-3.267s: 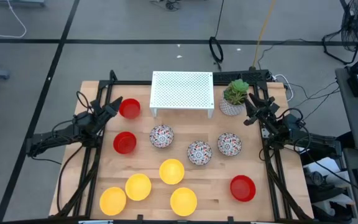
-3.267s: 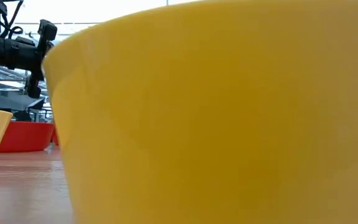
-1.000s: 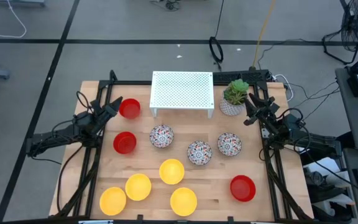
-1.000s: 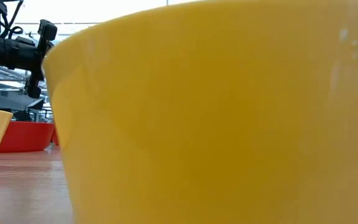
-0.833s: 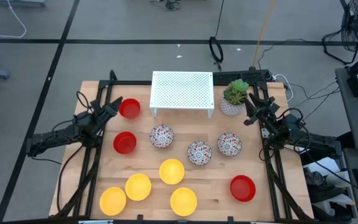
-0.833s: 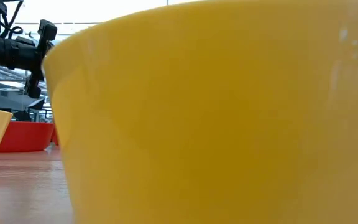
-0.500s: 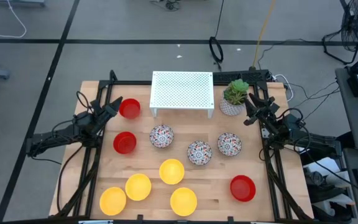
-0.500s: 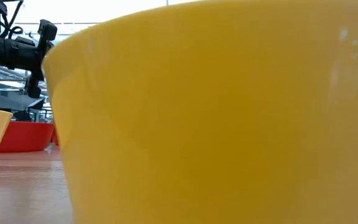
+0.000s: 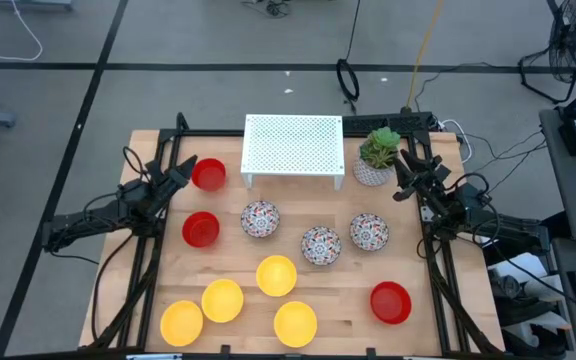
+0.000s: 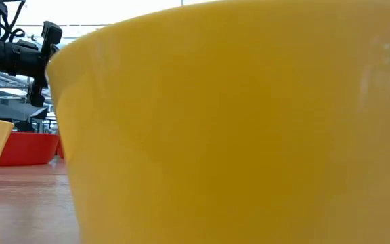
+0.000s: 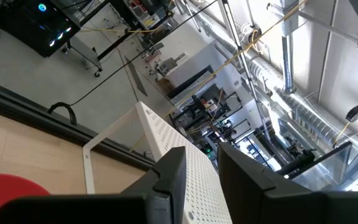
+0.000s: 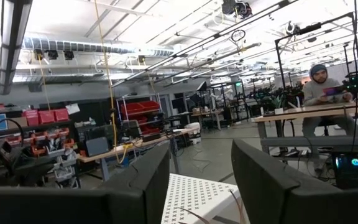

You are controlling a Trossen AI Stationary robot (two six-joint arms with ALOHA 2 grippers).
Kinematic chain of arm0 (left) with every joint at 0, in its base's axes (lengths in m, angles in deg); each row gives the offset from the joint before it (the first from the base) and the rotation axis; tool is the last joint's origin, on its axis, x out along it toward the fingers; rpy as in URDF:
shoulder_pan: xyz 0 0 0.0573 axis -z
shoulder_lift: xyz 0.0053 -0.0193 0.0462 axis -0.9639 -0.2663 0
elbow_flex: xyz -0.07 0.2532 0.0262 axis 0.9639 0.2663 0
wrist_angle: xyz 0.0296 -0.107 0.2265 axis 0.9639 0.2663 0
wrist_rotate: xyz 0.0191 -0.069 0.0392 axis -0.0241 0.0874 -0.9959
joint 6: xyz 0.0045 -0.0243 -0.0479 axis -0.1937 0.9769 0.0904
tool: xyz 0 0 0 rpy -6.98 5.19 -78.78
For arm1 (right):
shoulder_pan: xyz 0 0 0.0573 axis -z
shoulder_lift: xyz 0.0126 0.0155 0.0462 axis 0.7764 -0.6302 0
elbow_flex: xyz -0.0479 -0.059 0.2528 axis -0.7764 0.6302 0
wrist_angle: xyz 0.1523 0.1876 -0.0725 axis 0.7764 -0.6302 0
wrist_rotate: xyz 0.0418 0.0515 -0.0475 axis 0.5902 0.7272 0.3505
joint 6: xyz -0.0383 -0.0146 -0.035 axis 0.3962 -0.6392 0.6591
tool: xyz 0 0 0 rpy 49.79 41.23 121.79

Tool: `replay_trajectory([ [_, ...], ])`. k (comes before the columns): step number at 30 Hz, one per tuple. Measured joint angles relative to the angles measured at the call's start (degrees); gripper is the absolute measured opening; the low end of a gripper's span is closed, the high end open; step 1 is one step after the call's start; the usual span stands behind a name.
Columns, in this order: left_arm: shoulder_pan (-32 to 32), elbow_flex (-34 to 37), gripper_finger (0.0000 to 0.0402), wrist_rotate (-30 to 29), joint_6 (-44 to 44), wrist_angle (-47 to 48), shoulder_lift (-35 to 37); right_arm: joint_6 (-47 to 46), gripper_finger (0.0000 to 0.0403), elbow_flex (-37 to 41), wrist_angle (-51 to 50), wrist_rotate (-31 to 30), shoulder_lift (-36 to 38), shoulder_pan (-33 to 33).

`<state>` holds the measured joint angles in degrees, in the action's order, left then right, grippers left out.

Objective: Pick & Place Mini bowls
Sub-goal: Put the white patterned bowl on the shelf

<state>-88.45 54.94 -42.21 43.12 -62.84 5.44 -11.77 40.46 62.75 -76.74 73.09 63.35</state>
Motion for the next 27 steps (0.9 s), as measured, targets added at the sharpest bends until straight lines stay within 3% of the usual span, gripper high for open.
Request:
replay_trajectory([
  [15, 0.0, 0.0, 0.0093, 0.0, 0.0, 0.0, 0.0, -3.4, 0.0160, 0.0, 0.4, 0.2, -0.3, 0.0],
  [27, 0.0, 0.0, 0.0093, 0.0, 0.0, 0.0, 0.0, -4.6, 0.0160, -2.0, 3.3, 0.2, -6.2, 0.0],
])
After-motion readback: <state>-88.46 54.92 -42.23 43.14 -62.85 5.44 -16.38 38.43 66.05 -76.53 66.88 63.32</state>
